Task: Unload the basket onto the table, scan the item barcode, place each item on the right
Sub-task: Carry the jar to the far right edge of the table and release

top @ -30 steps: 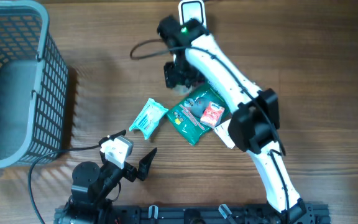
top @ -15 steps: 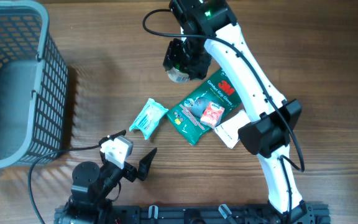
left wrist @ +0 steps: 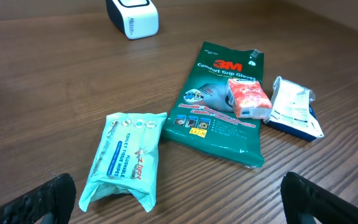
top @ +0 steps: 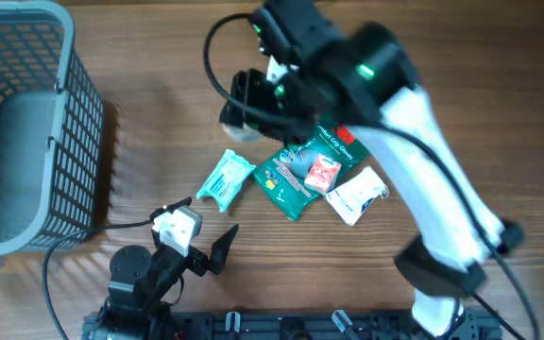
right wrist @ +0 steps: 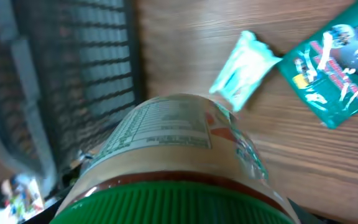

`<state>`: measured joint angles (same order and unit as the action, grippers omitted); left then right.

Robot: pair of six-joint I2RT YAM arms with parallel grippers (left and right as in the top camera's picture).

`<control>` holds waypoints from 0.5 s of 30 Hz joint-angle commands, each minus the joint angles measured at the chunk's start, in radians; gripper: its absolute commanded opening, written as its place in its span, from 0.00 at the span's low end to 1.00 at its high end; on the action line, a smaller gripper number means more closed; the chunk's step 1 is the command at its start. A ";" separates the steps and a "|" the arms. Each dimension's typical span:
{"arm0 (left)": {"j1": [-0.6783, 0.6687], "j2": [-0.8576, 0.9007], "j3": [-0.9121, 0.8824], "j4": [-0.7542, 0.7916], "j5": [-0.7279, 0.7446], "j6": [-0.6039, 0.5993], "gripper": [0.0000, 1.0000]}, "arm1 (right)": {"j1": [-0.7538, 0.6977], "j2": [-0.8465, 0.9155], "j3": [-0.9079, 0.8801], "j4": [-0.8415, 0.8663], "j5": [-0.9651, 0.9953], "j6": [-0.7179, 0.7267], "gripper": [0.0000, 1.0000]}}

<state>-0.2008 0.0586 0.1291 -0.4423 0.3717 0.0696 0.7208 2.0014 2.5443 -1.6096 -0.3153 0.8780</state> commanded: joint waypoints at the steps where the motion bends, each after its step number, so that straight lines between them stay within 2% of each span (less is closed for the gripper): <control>1: 0.004 -0.011 0.002 -0.007 0.001 0.002 1.00 | 0.053 -0.128 0.027 0.002 0.097 0.012 0.59; 4: 0.004 -0.011 0.002 -0.007 0.001 0.002 1.00 | 0.073 -0.150 0.027 0.002 0.293 0.003 0.60; 10: 0.004 -0.011 0.002 -0.007 0.001 0.002 1.00 | 0.071 -0.133 -0.017 0.026 0.956 0.026 0.60; 15: 0.004 -0.011 0.002 -0.007 0.001 0.002 1.00 | 0.037 -0.085 -0.113 0.245 1.191 0.011 0.59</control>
<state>-0.2008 0.0586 0.1291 -0.4423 0.3714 0.0696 0.7780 1.8626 2.4821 -1.4612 0.5758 0.8936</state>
